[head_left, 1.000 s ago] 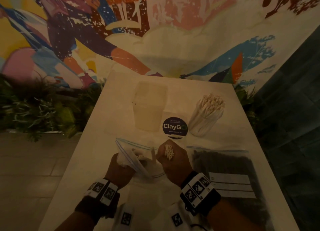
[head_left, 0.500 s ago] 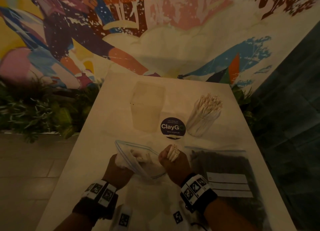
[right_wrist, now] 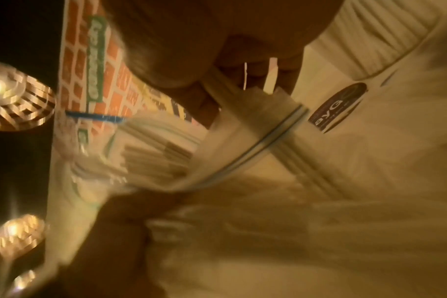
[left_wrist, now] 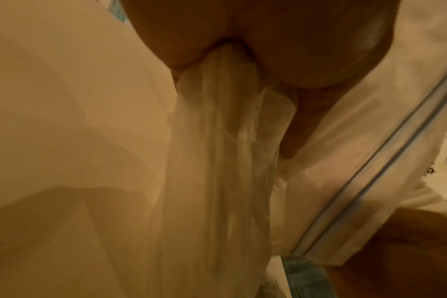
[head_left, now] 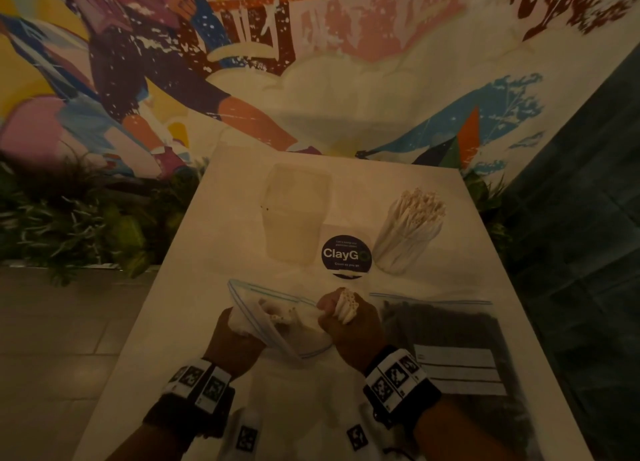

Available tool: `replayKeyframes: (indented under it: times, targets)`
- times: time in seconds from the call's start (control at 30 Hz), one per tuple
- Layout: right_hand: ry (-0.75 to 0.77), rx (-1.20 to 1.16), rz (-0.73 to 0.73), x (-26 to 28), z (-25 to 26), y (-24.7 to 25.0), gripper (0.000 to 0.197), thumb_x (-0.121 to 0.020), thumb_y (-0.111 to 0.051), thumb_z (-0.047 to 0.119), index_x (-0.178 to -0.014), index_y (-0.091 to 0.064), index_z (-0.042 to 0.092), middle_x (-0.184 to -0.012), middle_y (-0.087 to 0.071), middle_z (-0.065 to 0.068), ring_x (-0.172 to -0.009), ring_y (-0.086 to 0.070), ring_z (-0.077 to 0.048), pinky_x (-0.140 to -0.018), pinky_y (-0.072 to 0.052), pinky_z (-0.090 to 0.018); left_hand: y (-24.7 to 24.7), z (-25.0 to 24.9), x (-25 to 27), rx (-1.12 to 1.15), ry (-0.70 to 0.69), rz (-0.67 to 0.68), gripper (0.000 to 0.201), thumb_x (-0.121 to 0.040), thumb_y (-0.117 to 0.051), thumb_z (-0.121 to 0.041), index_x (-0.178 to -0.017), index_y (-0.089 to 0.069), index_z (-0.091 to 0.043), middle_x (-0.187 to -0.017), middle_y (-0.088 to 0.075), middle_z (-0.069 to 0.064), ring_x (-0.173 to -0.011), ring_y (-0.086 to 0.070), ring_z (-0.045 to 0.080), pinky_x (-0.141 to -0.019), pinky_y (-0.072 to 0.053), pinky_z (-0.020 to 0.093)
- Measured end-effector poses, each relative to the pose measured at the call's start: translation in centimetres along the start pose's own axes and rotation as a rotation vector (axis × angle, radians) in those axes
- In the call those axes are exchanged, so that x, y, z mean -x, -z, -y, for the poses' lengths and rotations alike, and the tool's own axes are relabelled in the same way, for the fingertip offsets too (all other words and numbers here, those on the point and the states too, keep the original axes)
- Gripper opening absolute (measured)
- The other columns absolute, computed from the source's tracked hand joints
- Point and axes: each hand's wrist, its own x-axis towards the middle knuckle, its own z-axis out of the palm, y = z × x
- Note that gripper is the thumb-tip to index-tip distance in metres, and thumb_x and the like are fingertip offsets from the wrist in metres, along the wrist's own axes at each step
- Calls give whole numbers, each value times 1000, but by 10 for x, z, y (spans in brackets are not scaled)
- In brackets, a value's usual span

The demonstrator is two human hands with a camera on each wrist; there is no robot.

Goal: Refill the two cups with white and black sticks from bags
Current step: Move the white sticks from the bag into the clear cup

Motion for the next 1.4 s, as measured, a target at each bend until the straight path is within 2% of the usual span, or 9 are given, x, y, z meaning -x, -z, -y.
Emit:
replayKeyframes:
  times: [0.1,0.27,0.57,0.7,0.8,0.97,1.2,1.3,1.4]
  targets:
    - [-78,-447,-69,-5,12,10,29,-67,-59,-14,-61,-49,12,-75,-66,-5,-75,-64,-12,-68,-50,-31,-1,-7,1,-18,-28,-6,30,-49,-57,-47,-69,-58,-70,-74,-58,-48,-76,-56,-24,-67,-43,-1]
    - [23,-844,-100,-9,31,26,31,-55,-51,-12,-54,-53,19,-62,-66,-11,-63,-63,-22,-65,-53,-29,-2,-8,-1,-11,-66,1,28,-52,-57,-48,-70,-59,-69,-76,-60,-45,-76,-57,-21,-68,-44,1]
    - [246,-782,-284,-35,56,102,53,-61,-46,-29,-52,-48,24,-59,-60,-8,-62,-58,-22,-65,-50,-26,-4,2,-6,-42,-40,-3,22,-56,-58,-48,-74,-66,-55,-82,-68,-26,-74,-63,-5,-66,-50,16]
    - [418,-641,-454,-70,64,166,46,-68,-47,-28,-64,-43,18,-61,-58,-1,-64,-61,-15,-69,-51,-28,-7,1,-7,-61,-20,-44,27,-53,-58,-47,-77,-65,-57,-82,-68,-28,-75,-63,-7,-64,-50,10]
    - [537,-527,-505,-94,71,203,44,-74,-47,-27,-69,-37,15,-62,-59,7,-65,-63,-6,-71,-51,-21,-4,8,-8,-104,7,-53,26,-57,-62,-47,-81,-69,-44,-88,-71,-14,-77,-66,5,-69,-56,25]
    - [504,-653,-455,-139,56,226,38,-78,-39,-30,-78,-42,8,-63,-58,1,-65,-64,-16,-71,-53,-30,-8,16,-8,-51,29,-121,27,-55,-69,-43,-83,-71,-40,-90,-72,-8,-84,-67,13,-77,-53,38]
    - [537,-479,-319,-141,52,212,45,-73,-49,-29,-65,-43,15,-62,-61,7,-64,-66,-11,-68,-53,-28,-9,28,-4,-87,2,-187,31,-57,-71,-45,-82,-70,-27,-90,-72,-8,-83,-67,8,-68,-52,19]
    - [547,-526,-232,-136,59,207,53,-69,-51,-24,-59,-55,27,-59,-63,8,-62,-65,-13,-68,-52,-29,-10,23,-2,-89,-33,-202,28,-58,-66,-48,-86,-69,-44,-89,-71,-17,-81,-65,6,-69,-52,21]
    - [527,-523,-193,-134,65,204,56,-70,-48,-25,-57,-59,28,-58,-61,11,-61,-65,-11,-68,-53,-29,-12,14,-2,-138,-96,-198,36,-56,-57,-51,-87,-55,-70,-77,-66,-32,-78,-57,-10,-69,-44,4]
